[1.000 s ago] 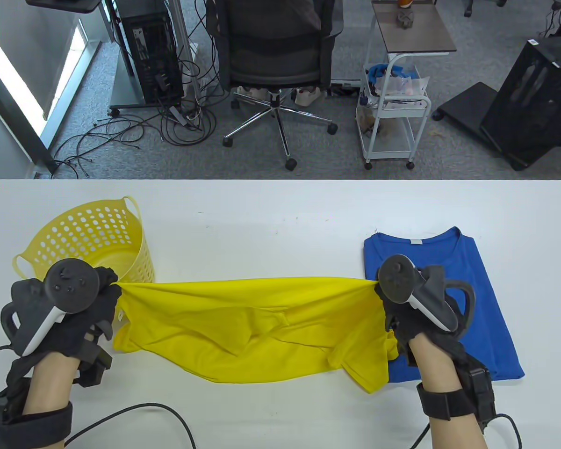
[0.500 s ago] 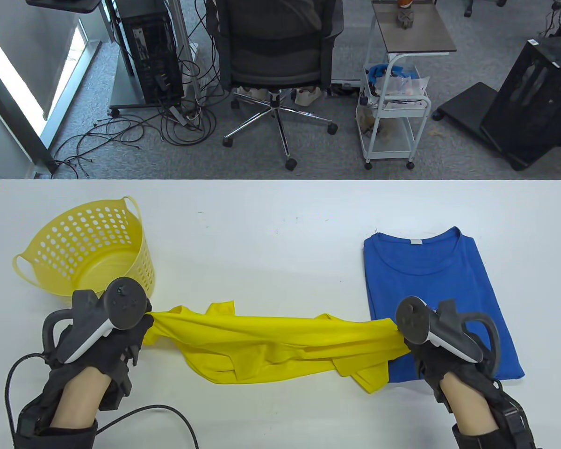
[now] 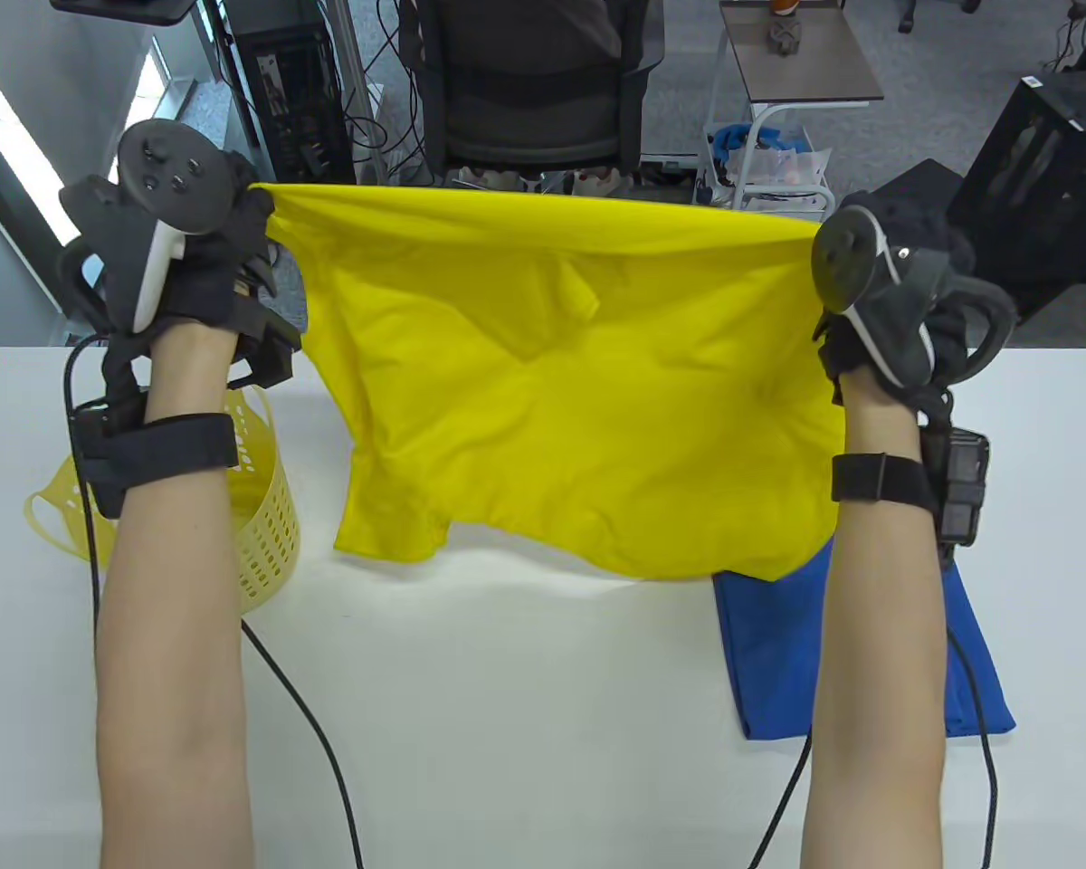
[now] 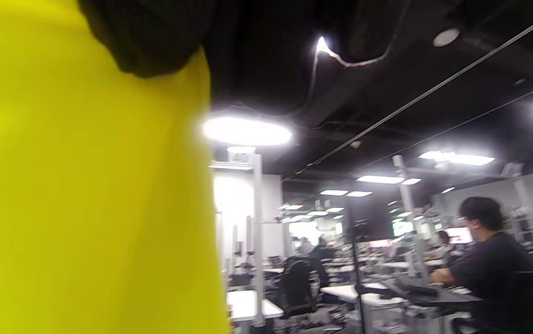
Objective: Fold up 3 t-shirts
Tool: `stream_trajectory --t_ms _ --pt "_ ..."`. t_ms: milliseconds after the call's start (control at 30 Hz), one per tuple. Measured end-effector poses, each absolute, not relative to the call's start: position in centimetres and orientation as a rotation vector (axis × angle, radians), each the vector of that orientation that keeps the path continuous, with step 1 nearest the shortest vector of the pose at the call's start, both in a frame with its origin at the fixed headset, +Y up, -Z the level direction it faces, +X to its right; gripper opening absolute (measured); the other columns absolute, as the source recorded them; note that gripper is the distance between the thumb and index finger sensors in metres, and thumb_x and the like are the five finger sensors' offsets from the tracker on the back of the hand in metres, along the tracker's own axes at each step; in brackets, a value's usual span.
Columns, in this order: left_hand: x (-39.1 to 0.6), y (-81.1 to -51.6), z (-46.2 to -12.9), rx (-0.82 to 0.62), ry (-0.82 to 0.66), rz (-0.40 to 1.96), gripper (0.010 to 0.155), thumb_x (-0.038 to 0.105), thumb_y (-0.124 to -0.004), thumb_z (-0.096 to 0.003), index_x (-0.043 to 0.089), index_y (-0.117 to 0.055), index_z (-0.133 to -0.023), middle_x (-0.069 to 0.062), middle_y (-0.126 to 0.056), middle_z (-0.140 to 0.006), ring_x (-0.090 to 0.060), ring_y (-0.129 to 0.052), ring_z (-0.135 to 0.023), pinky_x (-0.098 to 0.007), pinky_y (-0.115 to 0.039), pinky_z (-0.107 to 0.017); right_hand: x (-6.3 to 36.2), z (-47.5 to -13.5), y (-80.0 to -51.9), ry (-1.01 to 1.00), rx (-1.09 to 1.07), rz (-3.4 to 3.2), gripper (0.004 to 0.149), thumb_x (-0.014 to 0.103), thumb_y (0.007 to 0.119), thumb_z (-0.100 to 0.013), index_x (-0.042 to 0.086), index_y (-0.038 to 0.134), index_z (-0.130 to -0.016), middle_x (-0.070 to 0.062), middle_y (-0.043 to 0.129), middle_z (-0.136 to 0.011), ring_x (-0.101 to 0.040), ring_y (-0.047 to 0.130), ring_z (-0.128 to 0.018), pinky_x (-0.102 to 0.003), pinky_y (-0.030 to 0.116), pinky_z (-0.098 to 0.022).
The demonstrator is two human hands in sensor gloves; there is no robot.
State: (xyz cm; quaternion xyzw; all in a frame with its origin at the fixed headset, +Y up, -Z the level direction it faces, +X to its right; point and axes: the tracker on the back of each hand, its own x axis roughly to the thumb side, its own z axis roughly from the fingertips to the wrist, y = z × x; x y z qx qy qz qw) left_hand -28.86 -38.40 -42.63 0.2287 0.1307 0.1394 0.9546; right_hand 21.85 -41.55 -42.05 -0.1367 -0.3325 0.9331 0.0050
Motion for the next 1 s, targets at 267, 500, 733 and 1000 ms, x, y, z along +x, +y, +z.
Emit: stream_trajectory --t_ms 267,500,733,1000 --pt "-30.1 -46.4 -35.7 0.080 0.234 0.238 0.043 0.042 -0.081 -0.0392 0.027 -0.084 -0.079 0.002 -0.097 -0.067 -0.018 -0.096 -0.056 -0.041 -0.084 -0.049 20.8 -35.8 -46.1 -0.361 -0.080 3.275 0.042 0.023 0.083 -0.038 0.029 0.078 -0.079 0.002 0.091 -0.077 -0.024 0.092 -0.073 -0.052 0.066 -0.066" --pt "-29.7 -60.4 -28.1 -0.239 0.255 0.016 0.043 0.042 -0.082 -0.0400 0.027 -0.084 -0.081 0.002 -0.096 -0.068 -0.018 -0.095 -0.057 -0.041 -0.084 -0.050 19.2 -29.1 -60.0 0.126 0.173 3.391 0.042 0.024 0.084 -0.037 0.032 0.079 -0.078 0.004 0.093 -0.077 -0.024 0.092 -0.074 -0.054 0.066 -0.065" --pt "-30.7 -69.6 -25.0 -0.382 0.276 -0.045 0.047 0.045 -0.077 -0.0416 0.029 -0.077 -0.086 0.002 -0.089 -0.080 -0.021 -0.090 -0.070 -0.041 -0.080 -0.053 21.1 -25.9 -66.9 0.150 0.168 3.152 0.049 0.035 0.083 -0.038 0.029 0.075 -0.086 0.001 0.087 -0.088 -0.033 0.085 -0.082 -0.058 0.061 -0.066" --pt "-28.4 -74.8 -26.1 -0.583 0.137 -0.116 0.078 0.062 -0.076 -0.0350 0.035 -0.046 -0.101 0.000 -0.057 -0.103 -0.025 -0.061 -0.094 -0.045 -0.064 -0.069 25.4 -27.1 -68.6 0.057 -0.056 2.989 0.050 0.033 0.081 -0.041 0.027 0.072 -0.089 -0.003 0.081 -0.091 -0.037 0.077 -0.086 -0.061 0.055 -0.067"
